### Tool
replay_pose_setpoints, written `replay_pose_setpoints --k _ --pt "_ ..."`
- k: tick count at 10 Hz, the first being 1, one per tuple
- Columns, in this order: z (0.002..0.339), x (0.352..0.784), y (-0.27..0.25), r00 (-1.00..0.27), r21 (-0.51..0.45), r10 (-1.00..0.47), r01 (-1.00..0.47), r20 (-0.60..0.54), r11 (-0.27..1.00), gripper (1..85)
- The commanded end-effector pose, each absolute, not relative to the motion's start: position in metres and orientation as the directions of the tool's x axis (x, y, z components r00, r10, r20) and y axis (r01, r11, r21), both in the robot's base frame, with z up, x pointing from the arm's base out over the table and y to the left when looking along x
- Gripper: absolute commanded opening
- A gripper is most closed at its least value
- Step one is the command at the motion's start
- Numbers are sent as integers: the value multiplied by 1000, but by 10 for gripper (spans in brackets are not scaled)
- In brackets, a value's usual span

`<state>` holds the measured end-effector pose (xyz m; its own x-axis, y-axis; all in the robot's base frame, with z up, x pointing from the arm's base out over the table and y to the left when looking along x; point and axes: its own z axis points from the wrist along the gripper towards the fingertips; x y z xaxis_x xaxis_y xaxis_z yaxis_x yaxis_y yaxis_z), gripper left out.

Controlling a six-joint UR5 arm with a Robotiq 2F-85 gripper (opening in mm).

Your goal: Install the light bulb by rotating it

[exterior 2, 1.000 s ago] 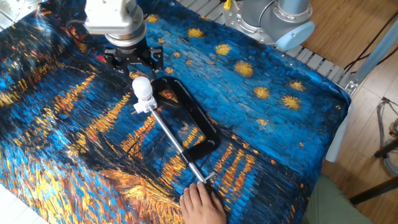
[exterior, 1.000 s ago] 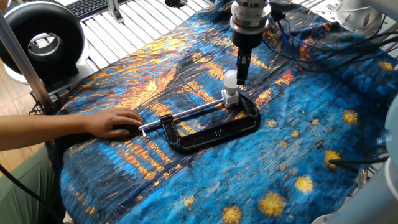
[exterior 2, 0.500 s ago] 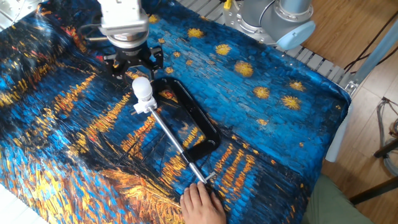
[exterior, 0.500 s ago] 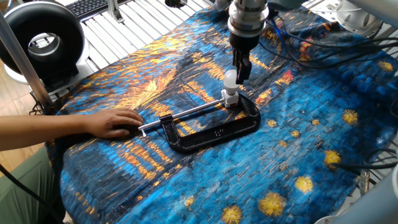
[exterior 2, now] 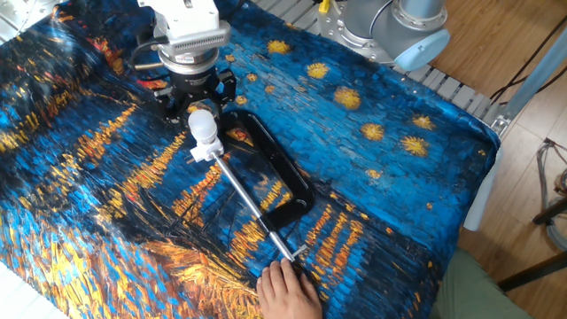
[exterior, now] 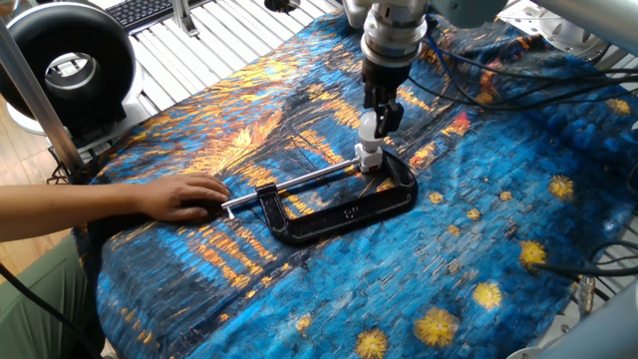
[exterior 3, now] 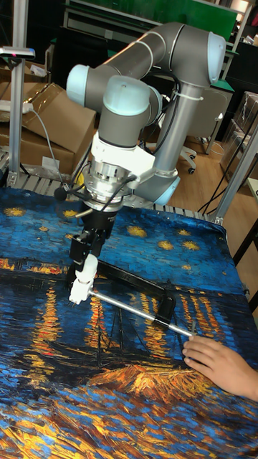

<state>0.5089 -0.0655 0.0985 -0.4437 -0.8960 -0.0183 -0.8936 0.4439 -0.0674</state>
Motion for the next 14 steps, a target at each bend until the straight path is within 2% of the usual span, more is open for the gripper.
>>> replay_pose_setpoints --k 1,6,12,14 --pt "97 512 -62 -401 -74 -915 -912 -39 403 657" --pt "92 519 -62 -353 -95 -935 -930 -47 356 590" --pt "92 507 -60 -462 -55 -885 -884 -57 465 420" --pt "93 509 -60 -490 -56 -869 -868 -63 494 387"
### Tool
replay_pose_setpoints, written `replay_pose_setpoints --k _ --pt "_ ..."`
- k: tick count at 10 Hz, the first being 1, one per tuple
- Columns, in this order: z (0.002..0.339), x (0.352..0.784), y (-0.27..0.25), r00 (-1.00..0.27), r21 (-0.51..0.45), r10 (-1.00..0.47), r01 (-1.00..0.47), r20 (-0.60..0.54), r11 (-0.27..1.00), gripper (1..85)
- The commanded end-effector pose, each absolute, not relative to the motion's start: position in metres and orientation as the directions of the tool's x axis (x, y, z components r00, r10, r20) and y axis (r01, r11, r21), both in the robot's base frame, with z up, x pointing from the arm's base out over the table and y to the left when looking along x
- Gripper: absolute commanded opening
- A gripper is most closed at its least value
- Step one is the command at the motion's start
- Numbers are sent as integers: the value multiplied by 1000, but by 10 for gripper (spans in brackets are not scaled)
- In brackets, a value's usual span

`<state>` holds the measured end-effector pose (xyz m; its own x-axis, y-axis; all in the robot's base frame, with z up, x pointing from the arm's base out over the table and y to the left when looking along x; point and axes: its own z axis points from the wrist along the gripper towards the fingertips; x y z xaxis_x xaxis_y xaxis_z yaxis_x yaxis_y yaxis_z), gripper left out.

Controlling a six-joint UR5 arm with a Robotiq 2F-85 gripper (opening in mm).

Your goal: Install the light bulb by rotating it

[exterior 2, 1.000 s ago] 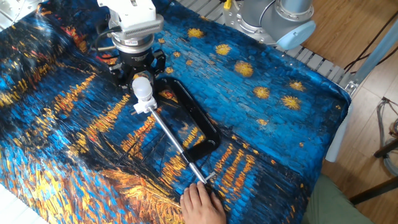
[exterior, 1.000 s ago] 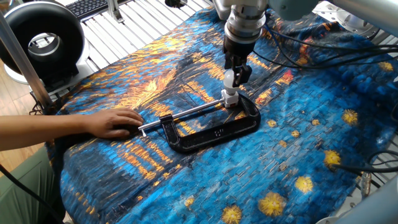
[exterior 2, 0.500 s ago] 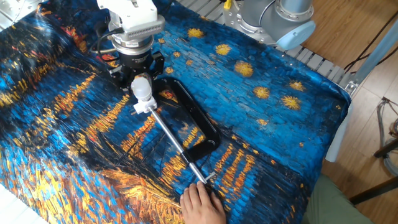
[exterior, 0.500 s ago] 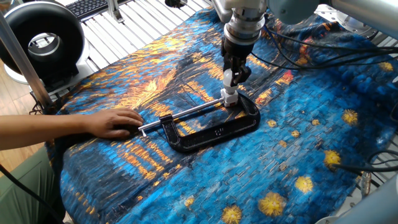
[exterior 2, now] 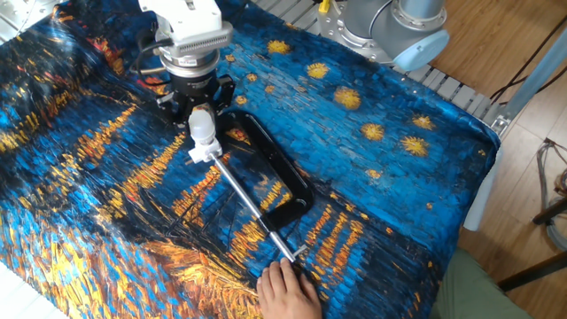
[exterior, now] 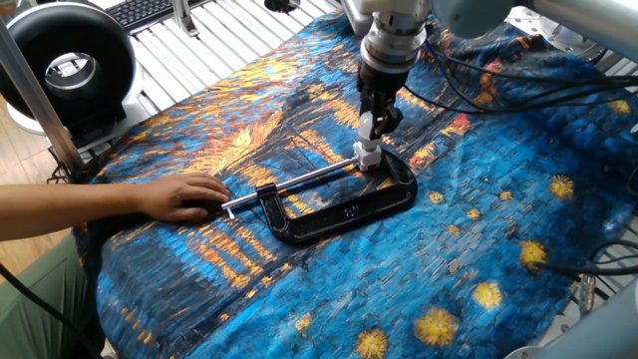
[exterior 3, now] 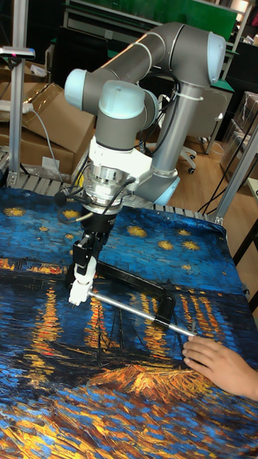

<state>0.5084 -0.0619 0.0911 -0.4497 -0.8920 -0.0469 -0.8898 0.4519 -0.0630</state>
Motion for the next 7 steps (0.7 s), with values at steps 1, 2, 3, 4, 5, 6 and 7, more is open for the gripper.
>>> replay_pose_setpoints --k 1,2,3,4,5,6,7 --pt "92 512 -59 -497 -62 -865 -863 -70 501 383" --pt "93 513 -63 -496 -78 -866 -863 -62 500 383" --pt "93 512 -64 -499 -78 -865 -861 -61 502 383" --pt "93 511 -64 -508 -77 -859 -856 -63 512 380" --pt "92 510 -64 -515 -76 -855 -852 -63 518 363" --pt "91 510 -63 -522 -77 -851 -847 -62 526 353" --pt "91 510 -63 -531 -76 -845 -842 -60 535 333"
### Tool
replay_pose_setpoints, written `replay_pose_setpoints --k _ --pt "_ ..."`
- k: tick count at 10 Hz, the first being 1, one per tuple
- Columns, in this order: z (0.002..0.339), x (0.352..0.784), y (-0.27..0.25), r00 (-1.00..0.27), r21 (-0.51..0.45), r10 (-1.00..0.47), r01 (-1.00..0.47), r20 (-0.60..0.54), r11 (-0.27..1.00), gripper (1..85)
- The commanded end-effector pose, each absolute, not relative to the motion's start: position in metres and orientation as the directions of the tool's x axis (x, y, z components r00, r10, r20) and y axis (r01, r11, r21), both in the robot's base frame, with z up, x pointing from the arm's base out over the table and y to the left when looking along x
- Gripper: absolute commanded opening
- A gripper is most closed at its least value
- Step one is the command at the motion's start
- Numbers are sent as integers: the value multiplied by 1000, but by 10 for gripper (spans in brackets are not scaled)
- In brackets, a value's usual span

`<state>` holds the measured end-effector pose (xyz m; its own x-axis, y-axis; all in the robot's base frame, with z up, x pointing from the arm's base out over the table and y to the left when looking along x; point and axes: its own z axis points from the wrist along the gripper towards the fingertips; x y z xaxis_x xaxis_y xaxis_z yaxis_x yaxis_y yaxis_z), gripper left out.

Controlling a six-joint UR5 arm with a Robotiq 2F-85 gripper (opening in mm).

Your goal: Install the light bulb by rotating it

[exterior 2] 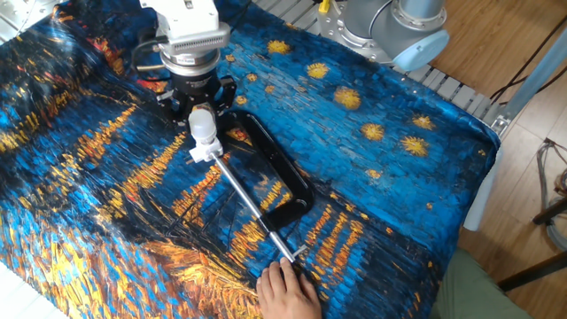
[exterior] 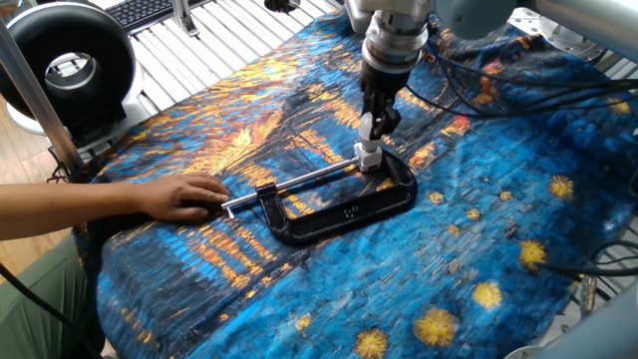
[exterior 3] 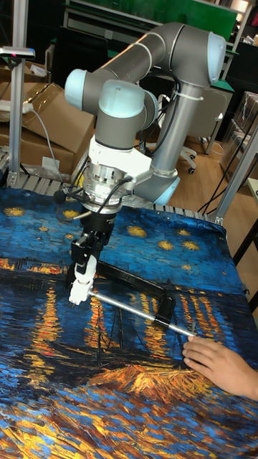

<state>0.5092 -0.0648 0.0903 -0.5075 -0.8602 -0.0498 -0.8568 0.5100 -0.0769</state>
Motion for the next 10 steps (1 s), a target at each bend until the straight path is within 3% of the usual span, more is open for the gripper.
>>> replay_pose_setpoints --k 1,10 --pt "91 509 -62 -550 -71 -833 -830 -63 553 317" --pt "94 508 -56 -782 38 -614 -620 -105 784 213"
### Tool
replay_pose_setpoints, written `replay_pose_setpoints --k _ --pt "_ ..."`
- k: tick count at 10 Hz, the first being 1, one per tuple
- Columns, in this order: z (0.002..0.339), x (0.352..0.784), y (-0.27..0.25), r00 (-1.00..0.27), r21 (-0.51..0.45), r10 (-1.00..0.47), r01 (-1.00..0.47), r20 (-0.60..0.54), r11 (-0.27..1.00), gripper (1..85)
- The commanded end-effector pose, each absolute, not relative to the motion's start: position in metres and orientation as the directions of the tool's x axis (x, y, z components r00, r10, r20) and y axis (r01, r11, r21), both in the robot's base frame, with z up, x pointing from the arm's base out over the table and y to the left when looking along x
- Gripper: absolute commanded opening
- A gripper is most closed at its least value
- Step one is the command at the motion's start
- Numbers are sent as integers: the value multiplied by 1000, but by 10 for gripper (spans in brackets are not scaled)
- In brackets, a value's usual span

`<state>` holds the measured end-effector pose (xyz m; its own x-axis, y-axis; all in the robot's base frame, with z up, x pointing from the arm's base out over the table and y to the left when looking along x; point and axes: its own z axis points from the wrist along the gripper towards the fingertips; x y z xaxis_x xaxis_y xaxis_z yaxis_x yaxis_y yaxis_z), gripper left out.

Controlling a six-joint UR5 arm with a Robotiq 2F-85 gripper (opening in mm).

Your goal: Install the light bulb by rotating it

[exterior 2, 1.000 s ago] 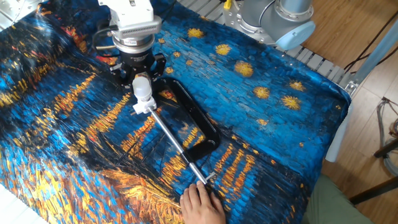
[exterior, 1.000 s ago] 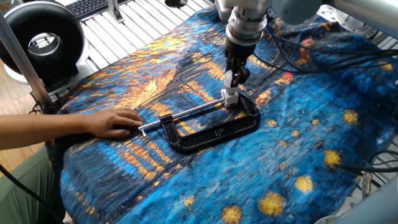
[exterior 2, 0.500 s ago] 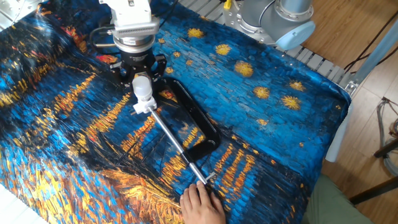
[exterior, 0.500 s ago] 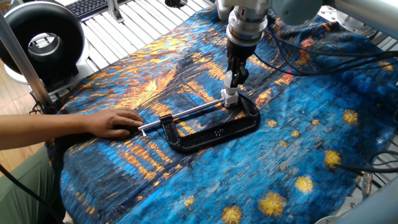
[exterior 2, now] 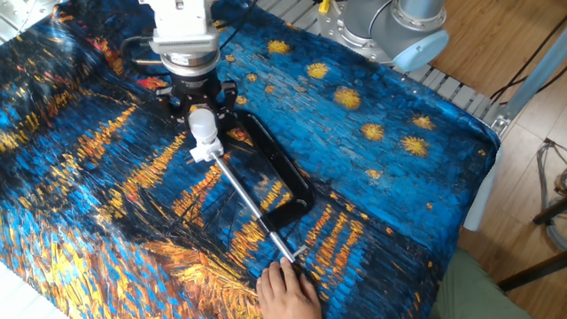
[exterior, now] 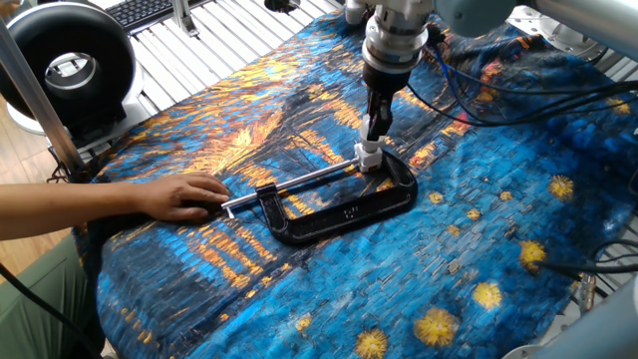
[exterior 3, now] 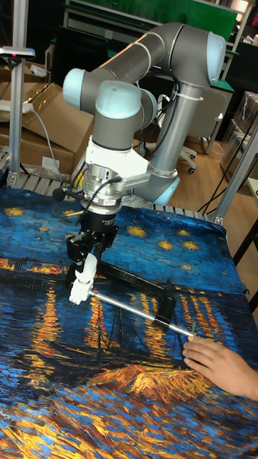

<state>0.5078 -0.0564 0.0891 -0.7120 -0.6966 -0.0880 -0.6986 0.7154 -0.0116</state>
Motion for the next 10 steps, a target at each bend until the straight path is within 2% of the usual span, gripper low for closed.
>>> replay_pose_setpoints --k 1,3,4,5,9,10 --pt "101 508 -67 -810 47 -579 -585 -99 810 200" --pt "98 518 -78 -891 70 -437 -447 -120 892 173" --pt "95 535 -74 -927 53 -335 -348 -170 936 40" --pt "92 537 -68 -940 57 -292 -306 -178 950 13" --pt "91 533 -71 -946 61 -279 -292 -164 954 117" --pt "91 532 -71 -946 60 -281 -294 -159 954 117"
